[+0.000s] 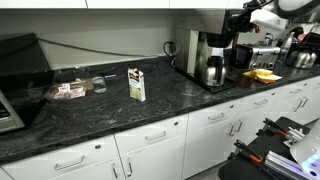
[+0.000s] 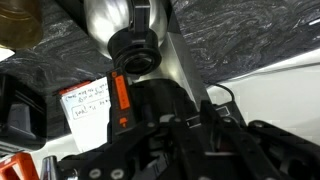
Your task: Turn off the coffee maker
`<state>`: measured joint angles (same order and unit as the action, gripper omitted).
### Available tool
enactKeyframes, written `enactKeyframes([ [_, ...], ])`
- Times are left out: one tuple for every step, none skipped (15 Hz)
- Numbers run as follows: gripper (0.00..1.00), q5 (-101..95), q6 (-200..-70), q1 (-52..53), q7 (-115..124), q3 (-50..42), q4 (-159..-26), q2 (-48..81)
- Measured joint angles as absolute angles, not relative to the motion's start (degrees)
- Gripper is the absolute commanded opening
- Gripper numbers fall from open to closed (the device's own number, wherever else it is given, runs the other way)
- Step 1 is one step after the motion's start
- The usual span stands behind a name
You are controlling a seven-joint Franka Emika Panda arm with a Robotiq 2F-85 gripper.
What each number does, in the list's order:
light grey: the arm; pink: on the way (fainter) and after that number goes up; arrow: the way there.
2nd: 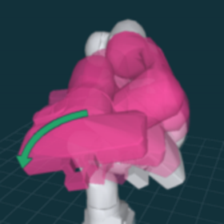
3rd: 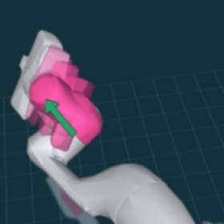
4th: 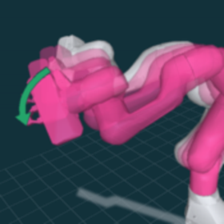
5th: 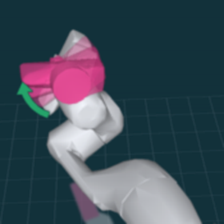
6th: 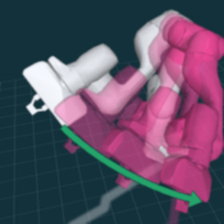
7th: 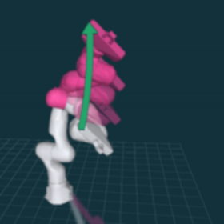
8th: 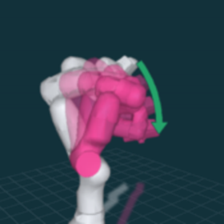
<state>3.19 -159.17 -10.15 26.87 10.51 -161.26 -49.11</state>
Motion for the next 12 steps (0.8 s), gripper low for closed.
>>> enactKeyframes([
  [0.57,3.19,-159.13,-10.17,26.87,10.5,-161.26,-49.11],
  [0.62,3.19,-158.96,-10.26,26.87,10.49,-161.3,-49.16],
  [0.69,3.17,-158.77,-10.37,26.87,10.46,-161.36,-49.24],
  [0.77,3.16,-158.59,-10.46,26.86,10.46,-161.4,-49.28],
  [0.83,3.16,-158.48,-10.46,26.86,10.46,-161.42,-49.29],
  [0.91,3.16,-158.39,-10.46,26.85,10.46,-161.45,-49.29],
  [0.98,3.16,-158.38,-10.44,26.84,10.47,-161.45,-49.29],
  [1.0,3.16,-158.39,-10.39,26.83,10.53,-161.44,-49.28],
  [1.0,3.16,-158.45,-10.32,26.83,10.6,-161.38,-49.26],
  [1.0,3.16,-158.52,-10.19,26.84,10.65,-161.26,-49.23],
  [1.0,3.16,-158.78,-9.98,26.84,10.71,-161.09,-49.18],
  [1.0,3.16,-158.9,-9.88,26.84,10.75,-160.98,-49.15],
])
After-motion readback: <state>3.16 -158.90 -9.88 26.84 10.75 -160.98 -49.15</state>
